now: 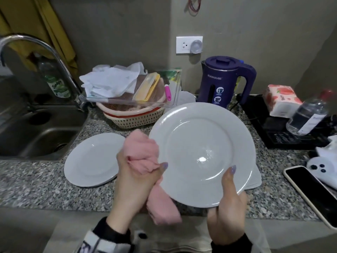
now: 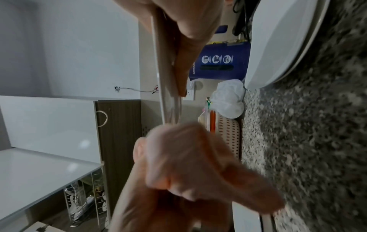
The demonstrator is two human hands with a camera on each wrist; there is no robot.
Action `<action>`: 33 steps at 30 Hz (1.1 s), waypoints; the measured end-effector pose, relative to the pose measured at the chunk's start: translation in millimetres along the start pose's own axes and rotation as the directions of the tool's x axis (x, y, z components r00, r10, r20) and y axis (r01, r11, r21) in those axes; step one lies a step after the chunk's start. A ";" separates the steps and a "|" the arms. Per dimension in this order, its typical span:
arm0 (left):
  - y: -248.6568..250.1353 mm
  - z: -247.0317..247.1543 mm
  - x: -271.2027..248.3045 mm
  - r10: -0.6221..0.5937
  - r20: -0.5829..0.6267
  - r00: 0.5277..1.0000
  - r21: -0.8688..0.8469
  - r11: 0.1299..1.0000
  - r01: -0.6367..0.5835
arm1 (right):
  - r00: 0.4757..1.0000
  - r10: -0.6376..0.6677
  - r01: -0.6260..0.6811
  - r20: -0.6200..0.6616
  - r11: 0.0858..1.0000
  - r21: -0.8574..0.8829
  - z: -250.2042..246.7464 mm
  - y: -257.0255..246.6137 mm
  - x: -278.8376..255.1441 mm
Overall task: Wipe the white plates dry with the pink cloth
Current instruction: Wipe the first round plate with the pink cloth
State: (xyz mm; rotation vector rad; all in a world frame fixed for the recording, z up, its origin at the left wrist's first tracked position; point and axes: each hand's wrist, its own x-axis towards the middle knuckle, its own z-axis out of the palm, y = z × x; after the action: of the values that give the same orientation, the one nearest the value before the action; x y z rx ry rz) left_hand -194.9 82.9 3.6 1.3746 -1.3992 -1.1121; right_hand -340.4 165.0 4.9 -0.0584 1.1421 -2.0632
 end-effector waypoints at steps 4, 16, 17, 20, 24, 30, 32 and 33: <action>-2.1 1.6 1.2 -0.219 0.345 0.913 -0.556 0.736 0.387 | 0.989 0.088 -0.086 0.118 0.996 -0.022 0.9 5.5 -4.9; 28.3 -58.0 51.7 0.019 0.589 0.808 -0.194 0.974 0.118 | 0.688 0.640 -0.413 0.344 0.734 -0.539 0.3 -50.0 52.9; 28.1 -56.1 54.0 0.026 0.609 0.793 -0.173 0.980 0.102 | 0.686 0.647 -0.403 0.334 0.719 -0.566 -0.4 -47.9 51.9; 26.2 -50.5 52.9 0.021 0.504 0.864 0.078 0.995 -0.069 | 0.749 0.574 -0.366 0.330 0.774 -0.516 -6.3 -39.5 45.7; 20.6 -46.2 21.7 0.310 0.280 0.909 0.802 0.445 -0.399 | 0.852 0.383 -0.235 0.356 0.889 -0.393 -14.1 -27.5 32.0; 16.7 -5.5 -12.1 0.105 0.512 0.853 0.674 0.566 -0.475 | 0.940 0.088 0.103 0.330 0.849 -0.519 -9.3 -6.3 11.5; 15.0 9.3 -16.4 0.190 0.516 0.835 0.583 0.637 -0.505 | 0.938 0.051 0.148 0.344 0.836 -0.528 -7.6 -4.6 9.3; 13.7 15.4 -19.4 0.236 0.511 0.826 0.539 0.660 -0.522 | 0.935 0.052 0.154 0.351 0.831 -0.535 -4.2 -5.4 7.0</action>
State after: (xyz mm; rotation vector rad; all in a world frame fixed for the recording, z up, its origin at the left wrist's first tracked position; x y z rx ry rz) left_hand -212.6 102.7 13.5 1.2235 -2.4450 -0.6212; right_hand -350.2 165.1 4.3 -0.7255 1.4764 -1.6033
